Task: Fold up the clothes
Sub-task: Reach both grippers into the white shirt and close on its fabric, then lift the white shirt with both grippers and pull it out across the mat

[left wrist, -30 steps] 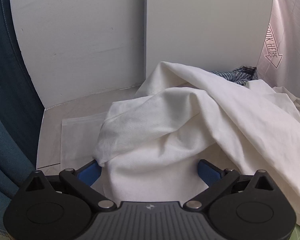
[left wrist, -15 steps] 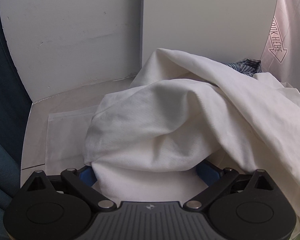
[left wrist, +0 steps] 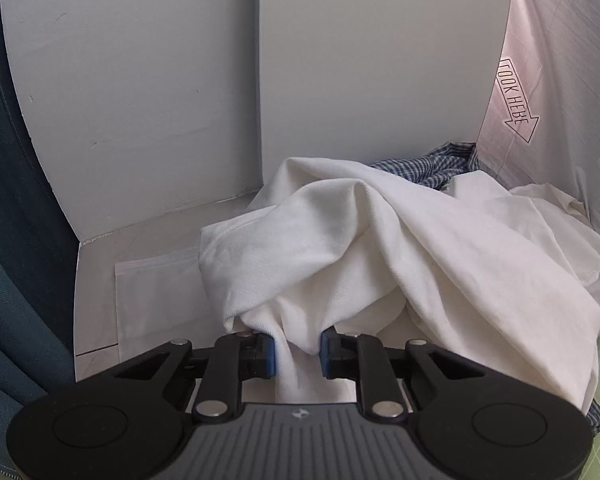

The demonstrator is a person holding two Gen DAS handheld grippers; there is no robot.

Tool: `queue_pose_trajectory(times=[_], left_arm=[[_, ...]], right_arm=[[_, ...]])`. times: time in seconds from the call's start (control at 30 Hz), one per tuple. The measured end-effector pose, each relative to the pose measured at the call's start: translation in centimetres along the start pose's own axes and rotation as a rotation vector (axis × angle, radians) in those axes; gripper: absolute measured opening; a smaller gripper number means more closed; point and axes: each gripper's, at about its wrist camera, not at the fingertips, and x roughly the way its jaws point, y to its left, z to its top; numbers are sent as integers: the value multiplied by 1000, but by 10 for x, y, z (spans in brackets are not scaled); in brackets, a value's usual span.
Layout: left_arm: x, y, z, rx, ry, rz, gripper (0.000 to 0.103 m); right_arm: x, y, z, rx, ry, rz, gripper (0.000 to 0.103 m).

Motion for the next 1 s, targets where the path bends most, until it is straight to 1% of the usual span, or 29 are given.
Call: queue_pose_trajectory(times=[0.13, 0.33, 0.43, 0.63, 0.73, 0.87, 1.0], left_arm=[[-34, -10, -3, 31, -51, -74, 17], [-81, -16, -21, 80, -117, -152, 17], [-105, -17, -37, 99, -141, -181, 17], [-149, -17, -77, 143, -150, -225, 16], [-174, -22, -104, 180, -147, -253, 16], [-195, -30, -135, 213, -126, -280, 16], [-215, -36, -160, 234, -110, -314, 16]], right_arm=[[-45, -9, -5, 33, -42, -19, 6], [-128, -14, -35, 51, -109, -83, 5], [-166, -20, -55, 83, -111, -91, 5], [-226, -35, -103, 141, -76, -116, 5], [-251, -44, -130, 169, -57, -130, 5], [-282, -58, -161, 182, -46, -158, 5], [-310, -81, -186, 212, -40, -193, 5]])
